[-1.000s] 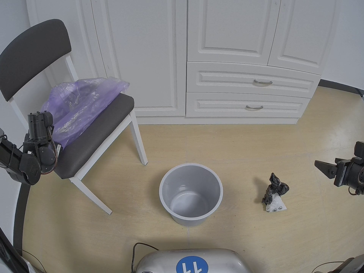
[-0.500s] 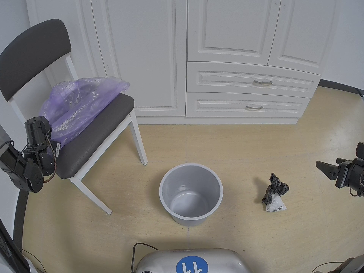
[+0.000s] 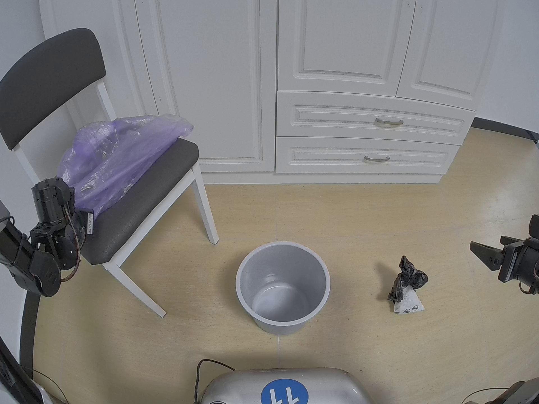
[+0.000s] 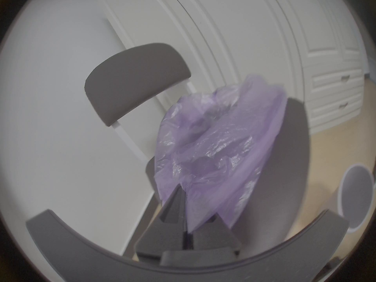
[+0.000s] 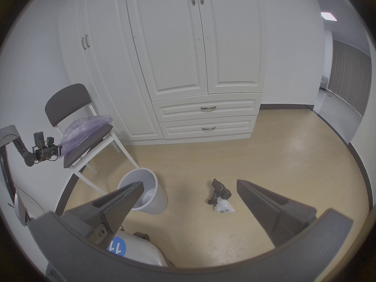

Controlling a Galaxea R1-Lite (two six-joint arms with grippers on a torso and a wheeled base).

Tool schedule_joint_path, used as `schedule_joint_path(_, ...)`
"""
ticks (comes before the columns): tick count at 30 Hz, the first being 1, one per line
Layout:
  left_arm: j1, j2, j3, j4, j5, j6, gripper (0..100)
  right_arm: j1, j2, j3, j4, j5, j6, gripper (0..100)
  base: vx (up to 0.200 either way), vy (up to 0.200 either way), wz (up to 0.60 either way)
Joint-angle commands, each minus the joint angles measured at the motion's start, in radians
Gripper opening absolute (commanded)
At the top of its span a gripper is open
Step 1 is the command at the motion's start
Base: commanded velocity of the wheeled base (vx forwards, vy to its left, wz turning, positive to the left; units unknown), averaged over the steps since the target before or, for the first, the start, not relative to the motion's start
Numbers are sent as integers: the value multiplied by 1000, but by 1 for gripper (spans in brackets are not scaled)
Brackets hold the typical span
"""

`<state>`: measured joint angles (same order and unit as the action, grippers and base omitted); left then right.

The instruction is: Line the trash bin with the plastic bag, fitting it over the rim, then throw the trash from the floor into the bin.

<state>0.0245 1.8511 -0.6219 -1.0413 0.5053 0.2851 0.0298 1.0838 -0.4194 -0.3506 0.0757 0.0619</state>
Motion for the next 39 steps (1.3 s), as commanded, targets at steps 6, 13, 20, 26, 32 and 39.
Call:
schedule_joint_path(6, -245, -159, -36, 1, -83, -210, 0, 85, -38, 8, 1, 4, -57, 100, 0, 0, 0)
schedule_joint_path(13, -350, -211, -41, 6, -168, -284, 0, 104, -56, 21, -13, 2, -51, 100, 0, 0, 0)
schedule_joint_path(20, -506, -326, -19, 9, -280, -439, 0, 111, -35, 14, -51, 4, -50, 100, 0, 0, 0)
schedule_joint_path(26, -620, -363, -64, 6, -283, -580, 0, 245, 94, -101, -53, -2, -37, 100, 0, 0, 0)
schedule_joint_path(32, -709, -408, -107, 9, -281, -666, 0, 369, 145, -136, -88, -63, 32, 100, 0, 0, 0)
schedule_joint_path(39, -762, -451, -113, 10, -281, -676, 0, 495, 157, -137, -110, -188, 75, 100, 0, 0, 0)
